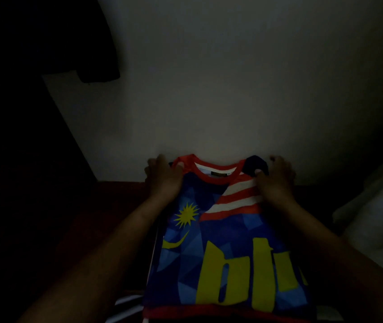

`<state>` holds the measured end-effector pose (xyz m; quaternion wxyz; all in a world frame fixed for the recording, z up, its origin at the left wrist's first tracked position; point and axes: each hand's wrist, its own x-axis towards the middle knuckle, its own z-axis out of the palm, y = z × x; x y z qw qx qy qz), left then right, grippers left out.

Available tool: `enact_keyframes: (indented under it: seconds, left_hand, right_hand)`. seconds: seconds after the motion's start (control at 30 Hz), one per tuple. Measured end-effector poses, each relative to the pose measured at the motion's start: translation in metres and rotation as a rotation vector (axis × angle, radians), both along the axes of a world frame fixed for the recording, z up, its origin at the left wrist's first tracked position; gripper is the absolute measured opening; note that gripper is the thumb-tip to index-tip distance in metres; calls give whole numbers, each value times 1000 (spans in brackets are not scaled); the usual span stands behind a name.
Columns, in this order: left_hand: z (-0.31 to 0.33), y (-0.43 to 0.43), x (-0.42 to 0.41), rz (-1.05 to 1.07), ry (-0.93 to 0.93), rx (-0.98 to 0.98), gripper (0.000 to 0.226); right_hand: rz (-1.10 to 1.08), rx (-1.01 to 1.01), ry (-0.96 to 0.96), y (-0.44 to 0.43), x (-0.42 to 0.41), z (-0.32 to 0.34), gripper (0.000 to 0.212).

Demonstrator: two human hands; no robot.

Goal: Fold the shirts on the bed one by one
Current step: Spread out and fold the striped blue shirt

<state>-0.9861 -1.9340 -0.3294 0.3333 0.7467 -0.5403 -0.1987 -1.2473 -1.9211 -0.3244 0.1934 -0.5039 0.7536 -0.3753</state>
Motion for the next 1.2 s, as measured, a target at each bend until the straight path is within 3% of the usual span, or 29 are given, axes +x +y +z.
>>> enact_keyframes:
  seconds: [0.07,0.1,0.17,0.27,0.3,0.4,0.5,0.63,0.83,1.0,1.2]
  left_hand:
    - [6,37,-13,-314,-108,-154,43]
    - [5,55,-19,-486,-188,-137,44]
    - [-10,80,-24,-705,-433,124,56]
    - [-23,82,-13,-720,-629,370,63]
    - [-21,81,-9,-685,-632,373,63]
    - [4,103,-18,-639,-513,283,59]
    - [7,151,-41,-726,-468,248,59]
    - [-21,184,-47,-660,-450,213,72]
    - [-18,191,-38,-620,-627,189,88]
    - [32,196,-37,-630,-723,240,86]
    - [142,239,-50,-645,-651,186,78]
  right_hand:
    - [263,-77,295,29,8,-5,51]
    - [422,-65,415,42,11,-12,52]
    - [649,124,623,60,13,-28,63]
    - [724,349,764,65,1,-39,103]
    - [706,367,778,67,-3,-35,108]
    - [651,333,679,87,2,-13,80]
    - [690,335,536,130,28,-3,64]
    - [623,236,508,168,36,-34,89]
    - [561,260,605,176,16,-36,92]
    - [553,290,639,196,1,20,87]
    - [498,281,644,252,-9,122,73]
